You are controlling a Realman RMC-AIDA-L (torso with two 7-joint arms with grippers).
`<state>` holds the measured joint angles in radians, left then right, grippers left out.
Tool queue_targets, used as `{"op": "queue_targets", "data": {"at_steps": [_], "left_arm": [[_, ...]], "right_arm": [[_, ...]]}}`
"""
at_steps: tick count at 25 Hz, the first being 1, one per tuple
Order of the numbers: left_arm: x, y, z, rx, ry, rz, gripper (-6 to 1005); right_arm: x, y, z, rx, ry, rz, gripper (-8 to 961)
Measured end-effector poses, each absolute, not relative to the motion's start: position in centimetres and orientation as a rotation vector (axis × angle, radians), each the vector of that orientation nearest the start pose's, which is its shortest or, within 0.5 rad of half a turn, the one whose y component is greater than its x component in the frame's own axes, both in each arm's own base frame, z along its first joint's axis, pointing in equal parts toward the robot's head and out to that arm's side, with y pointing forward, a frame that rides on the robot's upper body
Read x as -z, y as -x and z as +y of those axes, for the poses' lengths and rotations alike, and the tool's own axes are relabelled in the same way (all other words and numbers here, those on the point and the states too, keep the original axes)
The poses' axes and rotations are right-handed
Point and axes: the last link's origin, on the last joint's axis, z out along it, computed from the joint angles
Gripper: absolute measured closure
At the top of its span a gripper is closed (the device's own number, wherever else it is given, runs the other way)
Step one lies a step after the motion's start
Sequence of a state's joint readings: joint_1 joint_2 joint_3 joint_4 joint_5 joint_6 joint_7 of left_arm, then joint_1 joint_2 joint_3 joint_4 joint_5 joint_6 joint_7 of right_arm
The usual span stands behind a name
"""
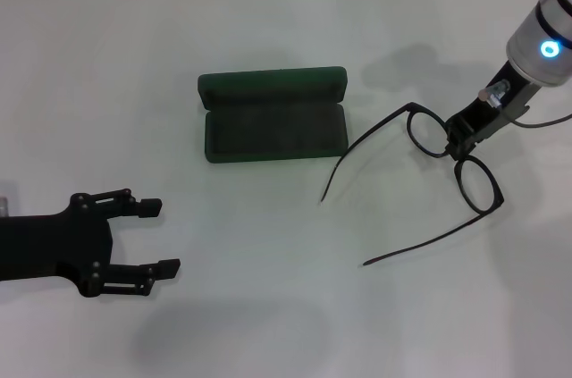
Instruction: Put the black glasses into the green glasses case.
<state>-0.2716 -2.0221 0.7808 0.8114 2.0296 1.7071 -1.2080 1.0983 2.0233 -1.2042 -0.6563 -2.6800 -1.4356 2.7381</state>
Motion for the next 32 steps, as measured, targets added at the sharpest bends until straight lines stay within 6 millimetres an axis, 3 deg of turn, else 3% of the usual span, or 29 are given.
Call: {"op": "queue_targets", "data": {"at_steps": [7, 12, 16, 17, 18, 21, 27, 32], "left_arm": [[-3.1, 32.4, 25.2, 0.487, 2.822, -0.490, 137], [-3.1, 32.3, 25.1, 0.510, 2.823, -0.564, 137], [-3.1, 32.1, 25.0, 0.534, 2.830, -0.638, 138], [-2.9, 32.1, 24.9, 0.544, 2.831, -0.650, 138], [-2.8, 32.1, 24.8, 0.551, 2.831, -0.657, 138], [-1.9, 31.9, 24.7, 0.581, 2.845, -0.671, 138], [0.0, 30.5, 25.5, 0.652, 2.896, -0.660, 227], [2.1, 29.1, 26.6, 0.688, 2.927, -0.641, 301]], "right_arm": [[1.8, -15.0, 42.2, 0.595, 2.473, 1.235, 902], [0.4, -14.8, 41.6, 0.456, 2.563, 1.276, 901], [-1.5, -15.1, 41.1, 0.283, 2.639, 1.356, 900], [-2.4, -15.3, 40.9, 0.173, 2.677, 1.380, 899], [-2.4, -15.3, 40.9, 0.173, 2.677, 1.380, 899], [-3.3, -15.5, 40.8, -0.037, 2.732, 1.371, 898], [-3.0, -15.8, 41.0, -0.447, 2.762, 1.231, 897], [-1.6, -16.1, 41.1, -0.583, 2.739, 1.146, 895]]}}
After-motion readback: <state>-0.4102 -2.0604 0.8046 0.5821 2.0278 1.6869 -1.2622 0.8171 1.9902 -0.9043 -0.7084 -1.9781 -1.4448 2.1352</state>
